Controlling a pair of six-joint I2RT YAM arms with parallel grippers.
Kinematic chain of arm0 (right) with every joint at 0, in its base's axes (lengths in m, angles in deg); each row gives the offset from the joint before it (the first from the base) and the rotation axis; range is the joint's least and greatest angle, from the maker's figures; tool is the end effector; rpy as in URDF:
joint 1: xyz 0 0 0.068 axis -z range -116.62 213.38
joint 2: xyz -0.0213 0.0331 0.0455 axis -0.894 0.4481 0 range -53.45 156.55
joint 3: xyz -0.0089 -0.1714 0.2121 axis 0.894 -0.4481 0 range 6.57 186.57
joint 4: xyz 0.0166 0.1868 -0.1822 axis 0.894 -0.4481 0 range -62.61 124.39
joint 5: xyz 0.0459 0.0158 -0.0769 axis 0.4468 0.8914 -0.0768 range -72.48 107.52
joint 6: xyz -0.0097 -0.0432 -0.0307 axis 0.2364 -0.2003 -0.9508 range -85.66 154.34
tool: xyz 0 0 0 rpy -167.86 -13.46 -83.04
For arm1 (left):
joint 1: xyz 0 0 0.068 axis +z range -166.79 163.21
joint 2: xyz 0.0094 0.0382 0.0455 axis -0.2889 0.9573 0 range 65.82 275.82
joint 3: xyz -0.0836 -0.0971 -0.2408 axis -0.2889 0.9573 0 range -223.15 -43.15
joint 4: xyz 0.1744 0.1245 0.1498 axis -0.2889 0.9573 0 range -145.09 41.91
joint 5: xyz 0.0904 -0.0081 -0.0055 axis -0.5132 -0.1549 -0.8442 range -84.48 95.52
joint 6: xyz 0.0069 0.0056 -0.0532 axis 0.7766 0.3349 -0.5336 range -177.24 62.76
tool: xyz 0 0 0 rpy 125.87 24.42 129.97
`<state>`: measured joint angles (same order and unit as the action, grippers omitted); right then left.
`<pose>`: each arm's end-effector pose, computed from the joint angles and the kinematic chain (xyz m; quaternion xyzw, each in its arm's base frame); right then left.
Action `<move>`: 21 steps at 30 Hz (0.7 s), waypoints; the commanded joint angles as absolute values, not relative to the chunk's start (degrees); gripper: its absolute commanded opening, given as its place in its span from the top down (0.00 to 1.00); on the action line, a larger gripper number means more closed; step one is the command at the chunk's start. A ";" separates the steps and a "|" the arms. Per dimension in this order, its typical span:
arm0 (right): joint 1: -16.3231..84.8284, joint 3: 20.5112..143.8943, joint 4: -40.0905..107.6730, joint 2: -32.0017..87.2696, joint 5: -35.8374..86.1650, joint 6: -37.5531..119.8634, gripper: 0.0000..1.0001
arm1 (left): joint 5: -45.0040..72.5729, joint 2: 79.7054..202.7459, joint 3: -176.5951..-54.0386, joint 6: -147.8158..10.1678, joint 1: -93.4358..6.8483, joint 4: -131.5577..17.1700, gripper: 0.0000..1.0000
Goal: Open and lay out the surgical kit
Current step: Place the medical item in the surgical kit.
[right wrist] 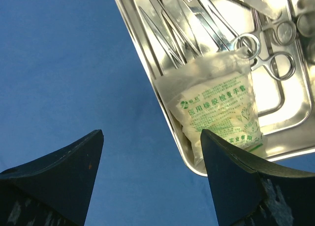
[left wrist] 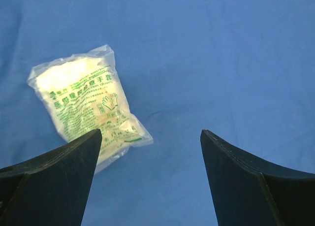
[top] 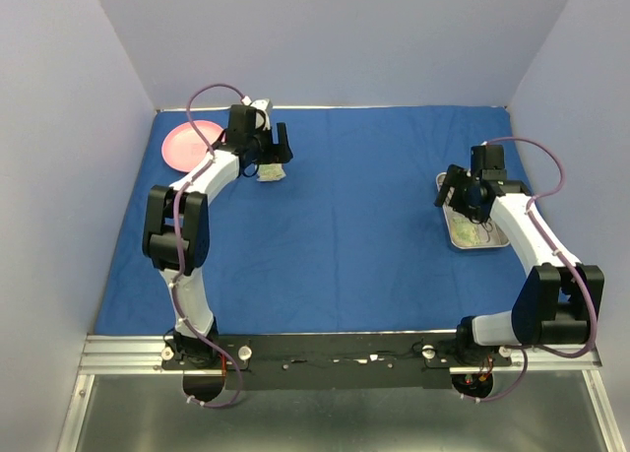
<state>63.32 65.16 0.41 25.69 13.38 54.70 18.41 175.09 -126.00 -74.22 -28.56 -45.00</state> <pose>0.2843 -0.0023 0.2539 0.1786 0.9350 0.0201 0.3058 0.4297 -0.0977 0.2427 0.0101 0.8887 -0.2081 0.4083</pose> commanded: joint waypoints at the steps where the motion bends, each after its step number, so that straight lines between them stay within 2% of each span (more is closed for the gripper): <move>1: 66.19 62.65 1.43 24.78 14.71 56.05 0.12 | 20.90 181.29 -128.66 -73.33 -29.54 -46.48 0.11; 7: 70.76 59.04 2.30 23.81 13.74 57.10 0.12 | 18.80 181.49 -126.56 -72.10 -30.07 -44.28 0.16; 21: 75.77 56.14 5.64 25.12 12.60 57.63 0.18 | 10.71 175.43 -127.61 -67.17 -30.07 -36.38 0.14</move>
<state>74.82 56.63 3.08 24.62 13.93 57.28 14.17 181.06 -126.61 -68.77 -30.05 -39.15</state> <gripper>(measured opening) 0.838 0.853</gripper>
